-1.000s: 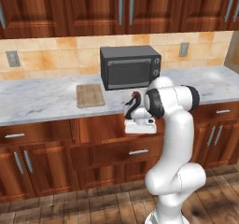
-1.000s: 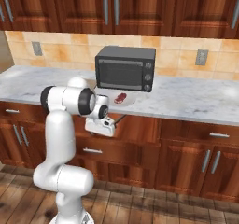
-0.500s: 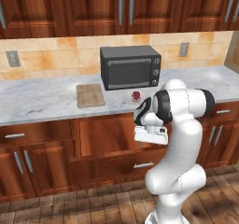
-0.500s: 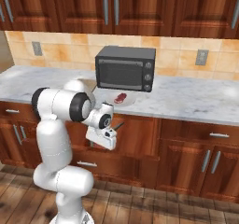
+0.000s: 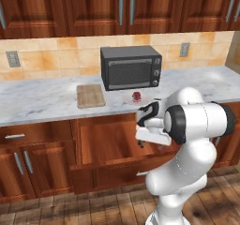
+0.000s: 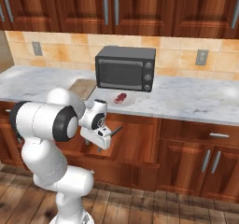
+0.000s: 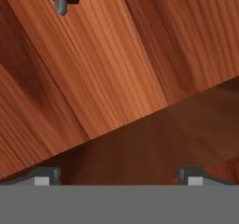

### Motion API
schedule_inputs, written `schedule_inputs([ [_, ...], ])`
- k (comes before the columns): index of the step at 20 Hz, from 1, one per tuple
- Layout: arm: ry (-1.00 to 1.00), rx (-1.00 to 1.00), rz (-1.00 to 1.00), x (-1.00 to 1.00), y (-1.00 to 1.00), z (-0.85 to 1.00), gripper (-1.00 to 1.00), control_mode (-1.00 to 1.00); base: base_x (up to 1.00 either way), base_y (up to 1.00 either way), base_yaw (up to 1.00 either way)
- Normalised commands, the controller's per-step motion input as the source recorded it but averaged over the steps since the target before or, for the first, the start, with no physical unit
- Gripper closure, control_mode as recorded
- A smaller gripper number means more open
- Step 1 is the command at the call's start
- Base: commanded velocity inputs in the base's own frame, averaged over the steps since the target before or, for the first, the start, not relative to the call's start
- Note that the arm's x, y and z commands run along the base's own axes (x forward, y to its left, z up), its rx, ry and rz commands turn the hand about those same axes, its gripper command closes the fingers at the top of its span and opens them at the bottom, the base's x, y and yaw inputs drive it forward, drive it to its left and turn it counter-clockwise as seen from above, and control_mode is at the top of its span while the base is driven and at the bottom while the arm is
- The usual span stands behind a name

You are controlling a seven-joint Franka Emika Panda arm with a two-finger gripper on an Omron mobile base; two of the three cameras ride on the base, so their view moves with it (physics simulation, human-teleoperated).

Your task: Pick up the knife from the drawer and place it on the cutting board. Then place the meat from the plate to the cutting board.

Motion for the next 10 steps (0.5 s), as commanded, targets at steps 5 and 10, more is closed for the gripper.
schedule_inputs([
  [5, -0.06, 0.0, -0.01, 0.48, 0.02, -0.01, -1.0, -1.0, 0.0, 0.0, 0.0],
  [10, -0.01, 0.0, 0.0, 0.58, -0.05, -0.02, -1.0, -1.0, 0.0, 0.0, 0.0],
])
